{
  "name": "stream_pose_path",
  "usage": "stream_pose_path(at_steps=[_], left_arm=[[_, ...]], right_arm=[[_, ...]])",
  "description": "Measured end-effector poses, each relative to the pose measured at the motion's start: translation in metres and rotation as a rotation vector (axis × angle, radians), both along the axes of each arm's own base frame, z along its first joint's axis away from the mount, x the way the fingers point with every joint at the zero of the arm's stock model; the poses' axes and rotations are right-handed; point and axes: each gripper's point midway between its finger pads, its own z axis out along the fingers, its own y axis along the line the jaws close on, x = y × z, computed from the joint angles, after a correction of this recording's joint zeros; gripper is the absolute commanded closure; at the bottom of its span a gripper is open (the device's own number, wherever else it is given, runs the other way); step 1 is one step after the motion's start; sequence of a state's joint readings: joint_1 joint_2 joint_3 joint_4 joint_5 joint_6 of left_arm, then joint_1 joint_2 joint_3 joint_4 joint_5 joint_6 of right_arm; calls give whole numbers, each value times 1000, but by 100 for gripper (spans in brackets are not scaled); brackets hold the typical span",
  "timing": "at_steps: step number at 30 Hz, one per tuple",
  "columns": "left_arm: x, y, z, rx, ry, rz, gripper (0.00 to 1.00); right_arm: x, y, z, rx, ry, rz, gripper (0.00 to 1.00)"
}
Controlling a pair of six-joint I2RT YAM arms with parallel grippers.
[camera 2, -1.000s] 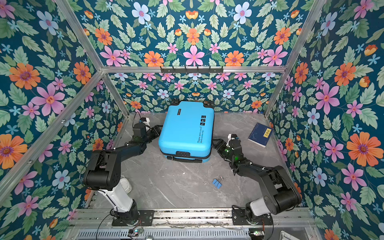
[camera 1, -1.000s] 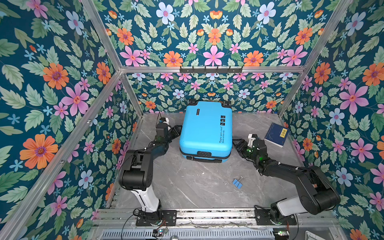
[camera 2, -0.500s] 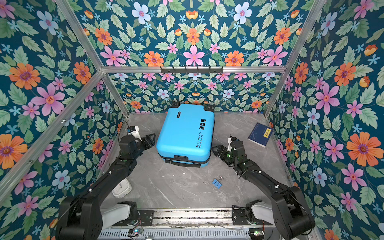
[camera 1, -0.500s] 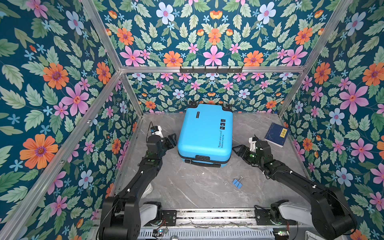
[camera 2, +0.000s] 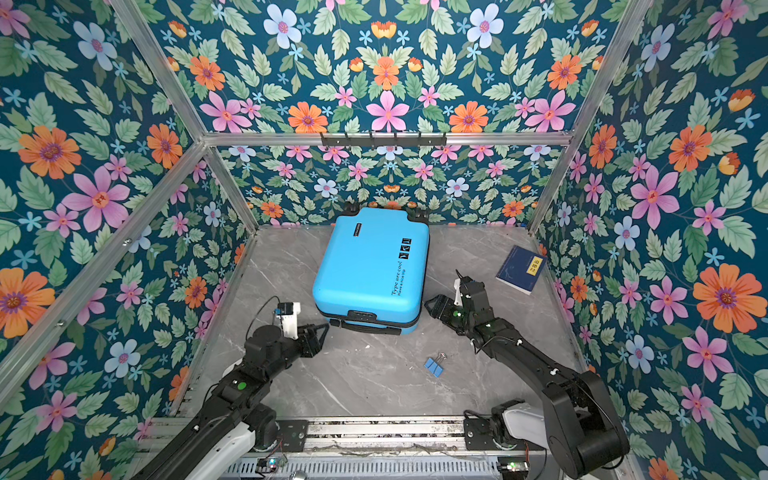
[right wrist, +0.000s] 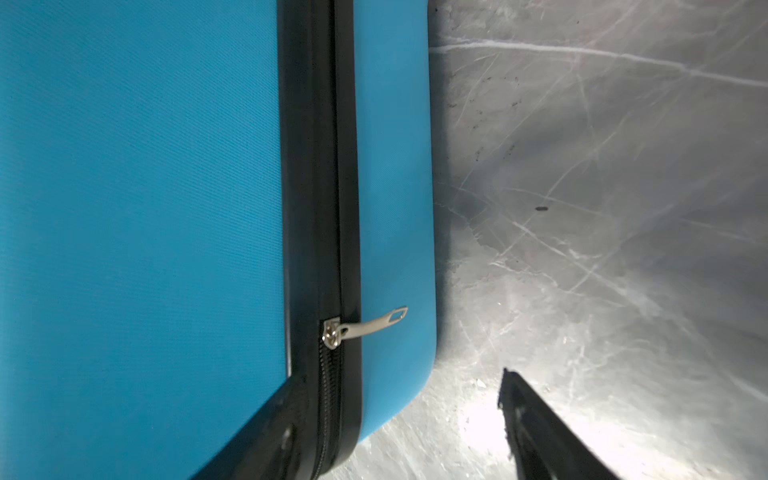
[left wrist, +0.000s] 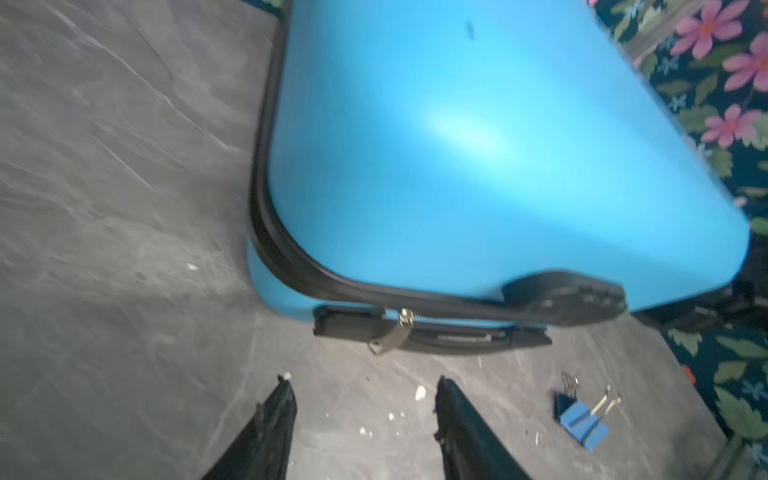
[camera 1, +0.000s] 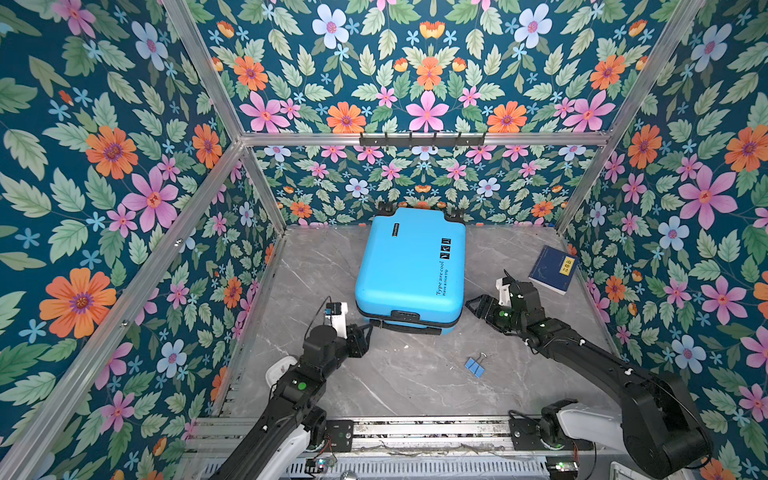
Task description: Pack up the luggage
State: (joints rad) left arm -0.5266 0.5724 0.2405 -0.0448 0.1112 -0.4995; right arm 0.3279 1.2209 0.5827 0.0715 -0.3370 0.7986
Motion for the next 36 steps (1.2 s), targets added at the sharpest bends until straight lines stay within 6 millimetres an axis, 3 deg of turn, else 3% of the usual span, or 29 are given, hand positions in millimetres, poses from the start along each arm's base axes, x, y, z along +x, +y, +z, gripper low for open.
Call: stream_pose_path(at_steps=[4,9,13,24,36], left_arm=[[-9,-13,-25,60,14,-41,48],[-6,-33,-27,113,-71,-79,50],[-3,-36,-34,162,-111,-71,50],[13,-32,-12,186,-272,21,53],[26,-36,-20,247,-279,47,57]], right_arm=[[1,0,5,4,-12,-1,28],[0,0,13,10,-31,-1,28],[-3,-1,14,11,-34,-1,29],[-12,-5,5,10,-9,-6,29],[-12,-4,4,22,-8,-11,30]])
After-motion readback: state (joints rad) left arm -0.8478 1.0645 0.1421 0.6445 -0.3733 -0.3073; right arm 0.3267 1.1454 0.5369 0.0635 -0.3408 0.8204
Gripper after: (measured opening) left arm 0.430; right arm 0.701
